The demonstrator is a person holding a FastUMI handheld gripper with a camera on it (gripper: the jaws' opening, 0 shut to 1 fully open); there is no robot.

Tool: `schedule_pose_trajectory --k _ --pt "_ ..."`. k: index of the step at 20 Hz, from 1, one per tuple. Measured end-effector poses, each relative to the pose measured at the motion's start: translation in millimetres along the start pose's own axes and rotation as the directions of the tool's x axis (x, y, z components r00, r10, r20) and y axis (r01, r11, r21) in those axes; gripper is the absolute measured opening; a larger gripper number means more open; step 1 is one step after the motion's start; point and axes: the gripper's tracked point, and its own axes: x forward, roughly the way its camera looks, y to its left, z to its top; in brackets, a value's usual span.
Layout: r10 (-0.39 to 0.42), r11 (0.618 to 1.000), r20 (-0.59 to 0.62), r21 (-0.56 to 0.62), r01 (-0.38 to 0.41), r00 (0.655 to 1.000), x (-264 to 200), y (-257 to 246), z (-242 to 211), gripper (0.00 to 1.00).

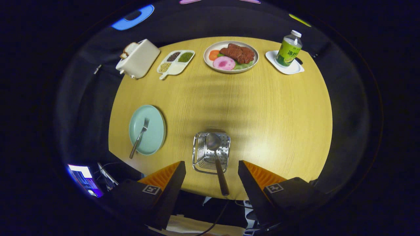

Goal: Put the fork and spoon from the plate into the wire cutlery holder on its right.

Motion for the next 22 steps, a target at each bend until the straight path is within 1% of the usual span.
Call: schedule_pose_trajectory --k 3,7,10,12,14,17,20,22 --pt "0.010 0.999 0.152 0.045 -0.017 0.988 -25 15 21 0.99" --pt "0.026 0.999 0.298 0.036 -0.038 0.954 -46 50 36 0.99" --pt "0.045 0.999 0.408 -0.004 -0.047 0.912 -55 87 46 0.99" --pt "0.069 0.998 0.452 -0.029 -0.063 0.889 -55 116 47 1.00" --pt "0.103 0.995 0.453 -0.045 -0.093 0.886 -42 152 39 0.99" --pt "0.137 0.990 0.406 -0.065 -0.121 0.903 -13 196 22 0.99" --pt "0.146 0.989 0.377 -0.090 -0.120 0.915 27 230 9 0.99" --pt "0.141 0.989 0.330 -0.098 -0.114 0.933 58 248 -5 0.99"
